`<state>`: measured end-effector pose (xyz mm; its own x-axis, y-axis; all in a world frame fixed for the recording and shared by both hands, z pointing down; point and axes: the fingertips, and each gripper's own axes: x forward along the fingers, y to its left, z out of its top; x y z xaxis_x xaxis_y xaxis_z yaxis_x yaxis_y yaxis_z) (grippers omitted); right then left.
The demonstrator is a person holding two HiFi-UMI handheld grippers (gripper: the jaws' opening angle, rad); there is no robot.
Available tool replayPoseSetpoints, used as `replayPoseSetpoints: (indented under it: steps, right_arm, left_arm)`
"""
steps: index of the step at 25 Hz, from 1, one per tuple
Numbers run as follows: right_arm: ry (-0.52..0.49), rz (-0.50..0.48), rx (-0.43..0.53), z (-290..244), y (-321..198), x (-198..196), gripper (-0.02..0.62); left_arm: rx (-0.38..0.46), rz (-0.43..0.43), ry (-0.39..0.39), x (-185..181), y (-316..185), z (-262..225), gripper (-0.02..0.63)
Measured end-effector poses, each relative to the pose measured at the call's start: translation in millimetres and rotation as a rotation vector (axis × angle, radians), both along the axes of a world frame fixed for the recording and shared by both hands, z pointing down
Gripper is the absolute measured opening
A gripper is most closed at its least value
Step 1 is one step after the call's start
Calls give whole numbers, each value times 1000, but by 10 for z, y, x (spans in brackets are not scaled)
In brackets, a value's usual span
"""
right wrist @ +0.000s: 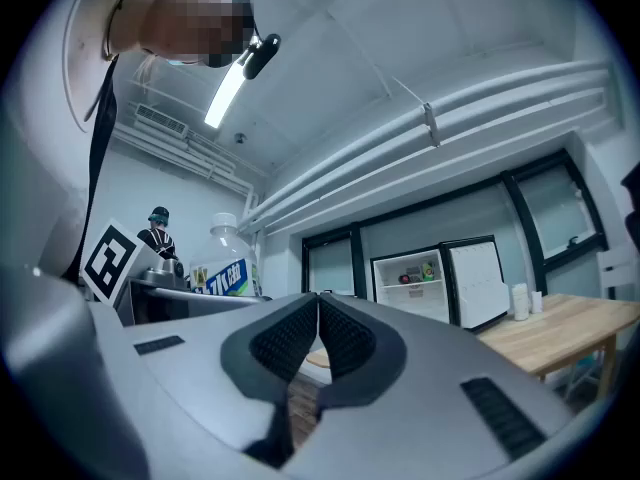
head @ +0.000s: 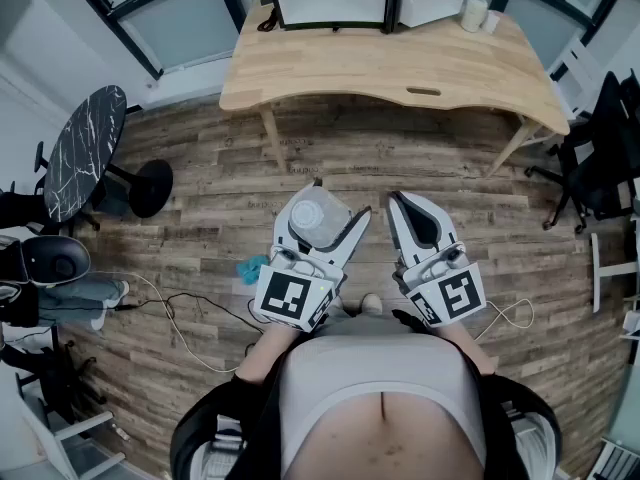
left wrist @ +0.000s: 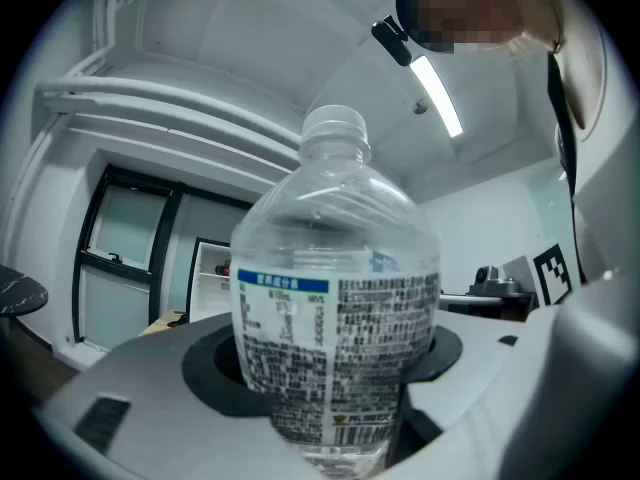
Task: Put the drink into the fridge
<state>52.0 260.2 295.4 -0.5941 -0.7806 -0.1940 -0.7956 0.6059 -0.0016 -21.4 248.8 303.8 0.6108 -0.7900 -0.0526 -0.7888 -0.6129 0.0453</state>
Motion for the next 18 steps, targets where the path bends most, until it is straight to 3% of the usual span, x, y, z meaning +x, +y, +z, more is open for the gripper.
replayPoseSetpoints:
  steps: [18]
  right_arm:
    - [-1, -7, 5, -33, 8, -137, 31]
  left_arm:
    - [18, 0, 3, -110, 23, -49, 333]
